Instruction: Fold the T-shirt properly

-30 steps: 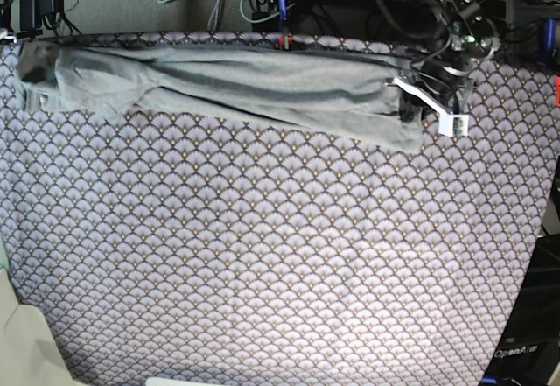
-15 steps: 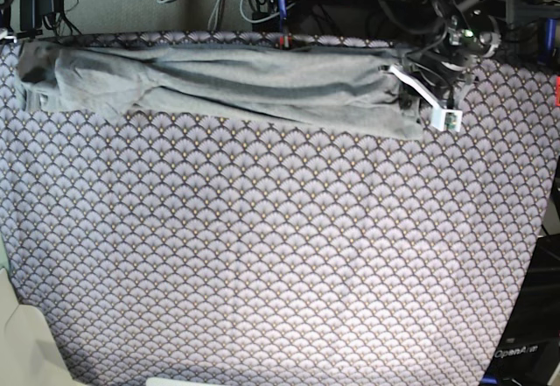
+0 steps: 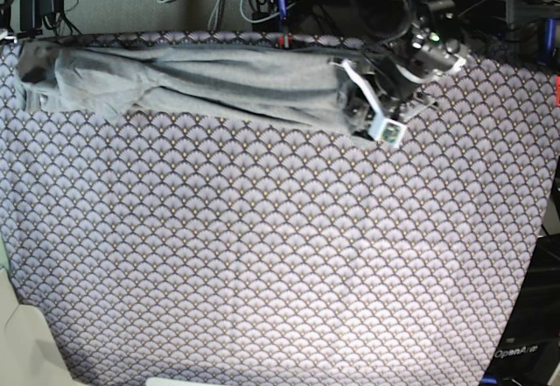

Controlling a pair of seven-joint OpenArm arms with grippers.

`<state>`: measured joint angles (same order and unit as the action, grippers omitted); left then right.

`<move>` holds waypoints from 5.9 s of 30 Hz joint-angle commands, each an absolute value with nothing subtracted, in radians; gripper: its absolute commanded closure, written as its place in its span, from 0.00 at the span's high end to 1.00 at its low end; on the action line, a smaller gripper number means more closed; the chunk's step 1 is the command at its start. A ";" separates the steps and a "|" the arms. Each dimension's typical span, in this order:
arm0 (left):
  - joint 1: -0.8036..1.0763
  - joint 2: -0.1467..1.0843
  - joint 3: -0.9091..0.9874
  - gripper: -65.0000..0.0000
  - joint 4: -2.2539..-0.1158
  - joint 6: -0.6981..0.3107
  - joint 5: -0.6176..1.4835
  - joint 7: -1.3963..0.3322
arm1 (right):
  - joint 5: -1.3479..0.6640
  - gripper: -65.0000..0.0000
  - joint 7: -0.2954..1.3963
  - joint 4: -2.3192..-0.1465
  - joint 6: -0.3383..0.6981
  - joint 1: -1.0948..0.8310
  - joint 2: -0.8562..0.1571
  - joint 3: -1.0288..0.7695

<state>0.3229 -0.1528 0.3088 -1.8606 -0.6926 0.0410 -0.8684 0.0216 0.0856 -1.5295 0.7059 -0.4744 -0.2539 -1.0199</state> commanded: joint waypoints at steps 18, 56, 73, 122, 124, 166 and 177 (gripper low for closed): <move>0.317 -0.157 -0.099 0.06 -1.876 -0.698 0.048 -0.854 | 0.007 0.69 0.065 -1.547 0.698 -0.478 -0.275 -1.029; 0.148 -0.108 -0.475 0.06 -1.725 -0.596 -0.028 -0.855 | 0.007 0.69 0.065 -1.547 0.698 -0.478 -0.275 -1.029; 0.148 -0.122 -0.493 0.28 -1.738 -0.596 -0.028 -0.855 | 0.007 0.69 0.064 -1.547 0.698 -0.481 -0.275 -1.029; 0.073 0.001 -0.255 0.45 -1.454 -0.596 0.128 -0.846 | 0.001 0.69 0.292 -1.426 0.698 -0.259 -0.344 -1.021; 0.074 0.001 -0.255 0.45 -1.455 -0.596 0.128 -0.846 | 0.001 0.69 0.360 -1.406 0.698 -0.225 -0.369 -1.021; 0.058 0.002 -0.249 0.45 -1.449 -0.596 0.127 -0.846 | -0.739 0.79 0.990 -1.412 0.698 -0.369 -0.578 -0.694; 0.058 0.002 -0.249 0.45 -1.449 -0.596 0.127 -0.848 | -0.737 0.79 0.903 -1.363 0.698 -0.361 -0.576 -0.621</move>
<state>0.0601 -0.0029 -0.2531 -1.4509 -0.6140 0.1669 -0.7925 -0.7338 0.9085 -1.3552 0.6994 -0.3603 -0.5526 -0.6102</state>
